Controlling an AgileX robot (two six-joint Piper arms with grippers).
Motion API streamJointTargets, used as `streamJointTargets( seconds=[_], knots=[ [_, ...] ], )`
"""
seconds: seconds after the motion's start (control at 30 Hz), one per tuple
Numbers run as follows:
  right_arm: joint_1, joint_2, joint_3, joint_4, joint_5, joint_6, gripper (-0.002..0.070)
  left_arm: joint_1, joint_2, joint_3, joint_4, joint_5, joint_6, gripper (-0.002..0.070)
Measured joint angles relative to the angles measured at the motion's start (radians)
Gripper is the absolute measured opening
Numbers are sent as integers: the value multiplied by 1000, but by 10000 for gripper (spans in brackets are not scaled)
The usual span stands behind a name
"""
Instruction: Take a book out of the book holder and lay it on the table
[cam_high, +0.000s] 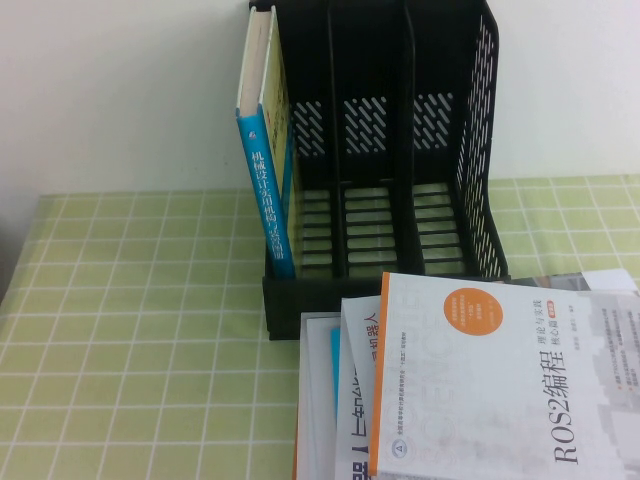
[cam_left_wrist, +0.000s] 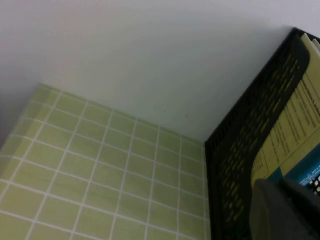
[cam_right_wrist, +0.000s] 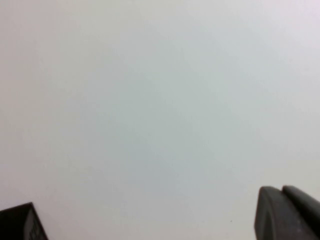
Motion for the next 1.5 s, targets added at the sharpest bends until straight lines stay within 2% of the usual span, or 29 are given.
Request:
streamJointTargets(
  seconds=[0.13, 0.37, 0.5, 0.67, 0.77, 0.97, 1.07, 1.23, 1.33, 1.5],
  knots=[
    [59, 4, 2, -23, 3, 0, -2, 0, 32, 0, -60, 5, 40, -3],
    [148, 56, 46, 3, 32, -48, -2, 0, 173, -6, -85, -16, 282, -3],
    [192, 161, 46, 118, 140, -274, -2, 0, 290, -48, -107, -8, 402, -3],
    [200, 362, -26, 308, 435, -673, -1, 0, 413, -127, -147, -3, 480, -3],
    [221, 472, -67, 536, 467, -858, -2, 0, 477, -184, -203, -3, 571, -2],
    [334, 614, -81, 1330, 338, -1590, -2, 0, 638, -300, -435, 0, 848, -3],
    [413, 695, -82, 1719, 271, -1885, -2, 0, 715, -367, -616, 27, 1043, -3],
    [595, 841, -132, 2286, 120, -2399, 6, 0, 836, -437, -1023, 107, 1457, -3],
    [694, 923, -216, 2422, -10, -2579, 55, 0, 897, -450, -1235, 151, 1656, -3],
    [761, 1062, -393, 2475, -81, -2649, 219, 0, 972, -454, -1480, 233, 1888, -3]
  ],
)
